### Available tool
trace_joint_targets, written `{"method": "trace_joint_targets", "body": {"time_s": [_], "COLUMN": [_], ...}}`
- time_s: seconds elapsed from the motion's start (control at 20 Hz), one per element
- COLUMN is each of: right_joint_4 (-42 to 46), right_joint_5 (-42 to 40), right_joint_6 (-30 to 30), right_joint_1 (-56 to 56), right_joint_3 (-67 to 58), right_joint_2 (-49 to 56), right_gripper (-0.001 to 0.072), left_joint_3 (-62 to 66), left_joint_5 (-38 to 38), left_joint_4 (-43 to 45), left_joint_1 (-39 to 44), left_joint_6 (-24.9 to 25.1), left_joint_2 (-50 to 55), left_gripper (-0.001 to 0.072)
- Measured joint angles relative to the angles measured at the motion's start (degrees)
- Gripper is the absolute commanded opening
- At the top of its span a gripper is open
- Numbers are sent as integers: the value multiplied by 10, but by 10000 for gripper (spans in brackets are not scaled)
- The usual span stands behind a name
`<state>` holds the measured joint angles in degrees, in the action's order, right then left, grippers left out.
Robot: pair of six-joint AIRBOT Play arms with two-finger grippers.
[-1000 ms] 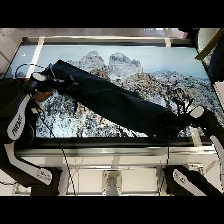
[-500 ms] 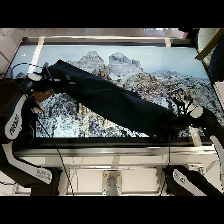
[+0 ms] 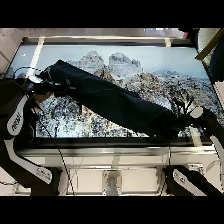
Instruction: Fold the clothes and pants, and hang the long-sleeved shirts on hangers.
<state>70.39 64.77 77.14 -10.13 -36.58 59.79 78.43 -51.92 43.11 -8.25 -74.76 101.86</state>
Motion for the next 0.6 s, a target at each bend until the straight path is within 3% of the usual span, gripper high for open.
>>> {"method": "trace_joint_targets", "body": {"time_s": [0.15, 0.2, 0.25, 0.3, 0.35, 0.4, 0.45, 0.6], "right_joint_4": [0, -1, -5, -9, -12, -15, -17, -21], "right_joint_5": [-5, -9, -15, -19, -25, -32, -36, -48], "right_joint_6": [0, 1, 1, 1, 2, 2, 2, 4], "right_joint_1": [0, 0, 0, 0, 0, 0, 0, 0], "right_joint_3": [0, 0, 0, 0, 0, 0, 0, 0], "right_joint_2": [0, 0, 0, 0, 0, 0, 0, 0], "right_gripper": [451, 450, 450, 446, 389, 261, 83, 50], "left_joint_3": [0, 0, 0, 0, 0, 1, 1, 7], "left_joint_5": [16, 31, 43, 54, 67, 81, 92, 104], "left_joint_4": [1, -2, -9, -14, -21, -28, -32, -40], "left_joint_1": [2, 4, 8, 13, 18, 22, 25, 24], "left_joint_6": [1, 2, 2, 2, 2, 2, 2, 2], "left_joint_2": [7, 10, 14, 19, 23, 26, 28, 23], "left_gripper": [516, 466, 320, 128, 17, 15, 15, 14]}}
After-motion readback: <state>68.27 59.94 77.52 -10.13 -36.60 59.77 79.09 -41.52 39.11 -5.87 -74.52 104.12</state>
